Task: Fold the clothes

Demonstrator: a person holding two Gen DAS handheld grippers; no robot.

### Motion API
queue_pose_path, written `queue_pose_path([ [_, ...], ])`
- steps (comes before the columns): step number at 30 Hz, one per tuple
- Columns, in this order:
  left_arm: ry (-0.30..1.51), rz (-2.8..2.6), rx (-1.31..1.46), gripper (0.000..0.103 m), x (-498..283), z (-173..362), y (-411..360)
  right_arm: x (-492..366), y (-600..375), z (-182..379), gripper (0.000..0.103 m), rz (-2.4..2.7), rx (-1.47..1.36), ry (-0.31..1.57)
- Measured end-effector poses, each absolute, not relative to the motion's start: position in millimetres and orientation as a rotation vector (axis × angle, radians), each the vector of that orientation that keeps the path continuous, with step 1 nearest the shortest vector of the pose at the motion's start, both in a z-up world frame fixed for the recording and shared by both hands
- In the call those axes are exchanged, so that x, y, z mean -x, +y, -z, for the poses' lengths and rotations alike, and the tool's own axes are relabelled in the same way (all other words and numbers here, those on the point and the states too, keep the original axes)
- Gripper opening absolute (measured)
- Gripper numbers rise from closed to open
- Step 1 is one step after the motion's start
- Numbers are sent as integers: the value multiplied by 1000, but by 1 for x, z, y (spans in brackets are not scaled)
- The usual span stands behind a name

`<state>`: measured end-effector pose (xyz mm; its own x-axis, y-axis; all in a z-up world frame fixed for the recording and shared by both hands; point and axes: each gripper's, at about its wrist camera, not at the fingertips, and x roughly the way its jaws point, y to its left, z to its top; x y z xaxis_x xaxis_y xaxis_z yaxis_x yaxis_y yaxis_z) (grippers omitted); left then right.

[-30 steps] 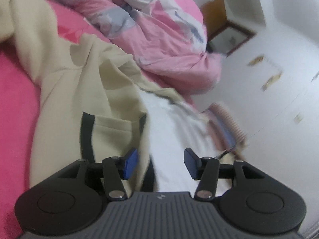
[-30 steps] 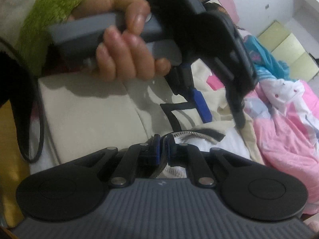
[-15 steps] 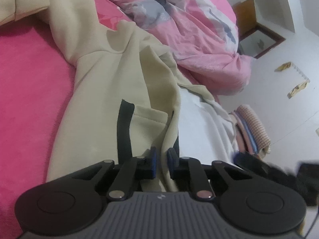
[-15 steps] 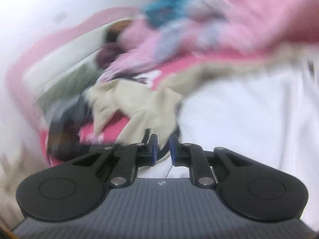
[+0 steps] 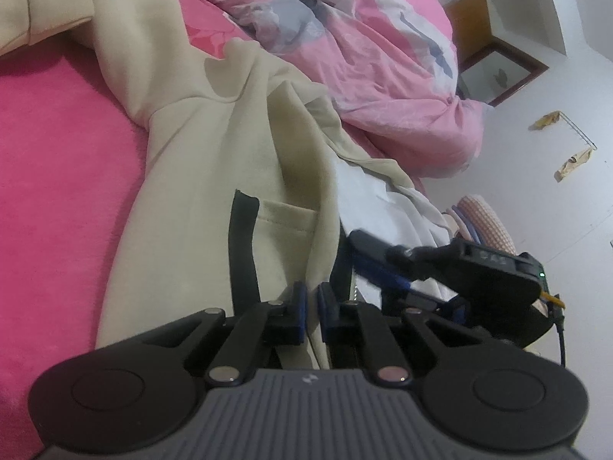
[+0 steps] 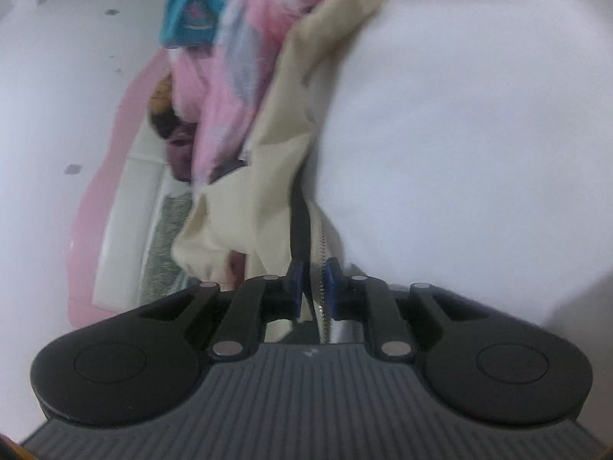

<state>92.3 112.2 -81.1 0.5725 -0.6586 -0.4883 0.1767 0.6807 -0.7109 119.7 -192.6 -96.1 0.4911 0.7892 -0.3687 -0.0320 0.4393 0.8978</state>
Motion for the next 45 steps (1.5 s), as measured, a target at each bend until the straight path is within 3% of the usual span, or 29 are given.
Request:
queue_pose_path([
  [5, 815, 540, 665, 11, -93, 81, 111, -118, -195, 89, 4, -673, -998, 871],
  [7, 773, 544, 649, 19, -88, 76, 112, -119, -192, 84, 2, -696, -983, 848],
  [9, 731, 549, 633, 37, -83, 71, 112, -120, -190, 79, 1, -720, -967, 824],
  [15, 603, 553, 571, 51, -69, 53, 116, -134, -166, 71, 1, -790, -912, 865],
  [20, 638, 540, 522, 52, -73, 54, 111, -151, -144, 81, 1, -821, -883, 943],
  [22, 671, 504, 486, 47, -77, 58, 107, -155, -137, 87, 1, -840, -887, 980],
  [24, 702, 465, 459, 32, -80, 62, 105, -156, -139, 88, 4, -842, -905, 988],
  [29, 725, 439, 499, 22, -83, 67, 114, -154, -164, 75, 6, -815, -979, 879],
  [43, 736, 427, 527, 17, -82, 69, 118, -204, -158, 128, 9, -606, -1320, 1006],
  [45, 737, 426, 531, 16, -82, 69, 119, -203, -158, 126, 15, -577, -1330, 1011],
])
